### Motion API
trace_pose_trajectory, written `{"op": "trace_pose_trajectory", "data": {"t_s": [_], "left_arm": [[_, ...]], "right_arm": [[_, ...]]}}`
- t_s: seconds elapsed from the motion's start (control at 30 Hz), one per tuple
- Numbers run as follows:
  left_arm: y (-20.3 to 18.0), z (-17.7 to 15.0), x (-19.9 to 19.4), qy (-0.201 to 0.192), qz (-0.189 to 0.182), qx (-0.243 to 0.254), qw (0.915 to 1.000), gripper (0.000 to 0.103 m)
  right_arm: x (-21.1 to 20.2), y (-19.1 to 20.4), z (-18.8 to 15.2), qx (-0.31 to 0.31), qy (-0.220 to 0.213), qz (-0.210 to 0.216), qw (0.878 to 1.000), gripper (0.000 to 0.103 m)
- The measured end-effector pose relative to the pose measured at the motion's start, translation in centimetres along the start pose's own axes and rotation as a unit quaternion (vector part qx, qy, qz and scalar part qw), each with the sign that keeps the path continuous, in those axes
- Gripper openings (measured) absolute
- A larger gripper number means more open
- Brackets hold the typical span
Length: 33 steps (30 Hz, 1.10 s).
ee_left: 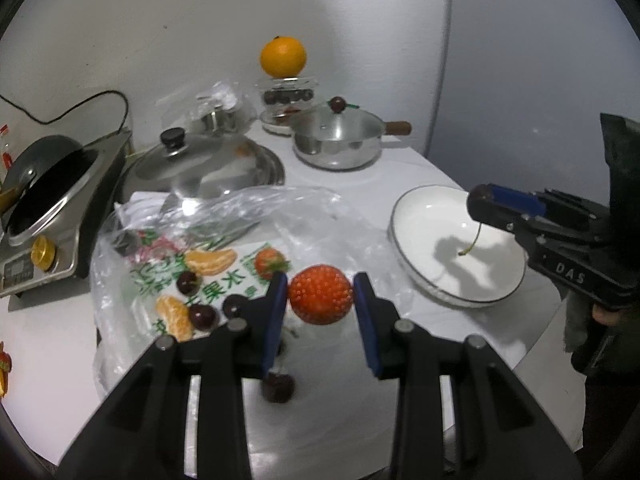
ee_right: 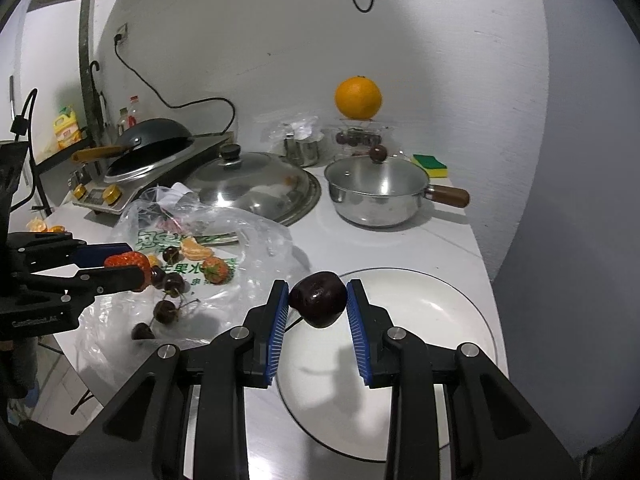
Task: Organize fruits
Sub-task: 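Carry the strawberry in left gripper and cherry in right gripper over the white plate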
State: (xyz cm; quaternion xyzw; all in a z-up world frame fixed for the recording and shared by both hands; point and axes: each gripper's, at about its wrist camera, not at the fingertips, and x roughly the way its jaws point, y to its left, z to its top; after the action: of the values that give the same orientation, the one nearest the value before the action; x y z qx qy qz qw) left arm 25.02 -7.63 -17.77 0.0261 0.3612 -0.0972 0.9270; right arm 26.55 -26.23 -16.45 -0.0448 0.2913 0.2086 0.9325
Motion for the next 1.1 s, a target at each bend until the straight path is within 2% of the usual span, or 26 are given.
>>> {"op": "trace_pose_trajectory", "data": {"t_s": [0.77, 1.1], "left_arm": [[-7.7, 1.9, 3.5, 0.019, -0.04, 0.043, 0.9981, 0.035], [-9.7, 2.4, 5.1, 0.027, -0.056, 0.056, 0.9965, 0.035]], "right_arm": [[-0.9, -6.4, -2.5, 0.036, 0.008, -0.014, 0.999, 0.032], [-0.9, -7.9, -3.5, 0.046, 0.014, -0.016, 0.999, 0.032]]}}
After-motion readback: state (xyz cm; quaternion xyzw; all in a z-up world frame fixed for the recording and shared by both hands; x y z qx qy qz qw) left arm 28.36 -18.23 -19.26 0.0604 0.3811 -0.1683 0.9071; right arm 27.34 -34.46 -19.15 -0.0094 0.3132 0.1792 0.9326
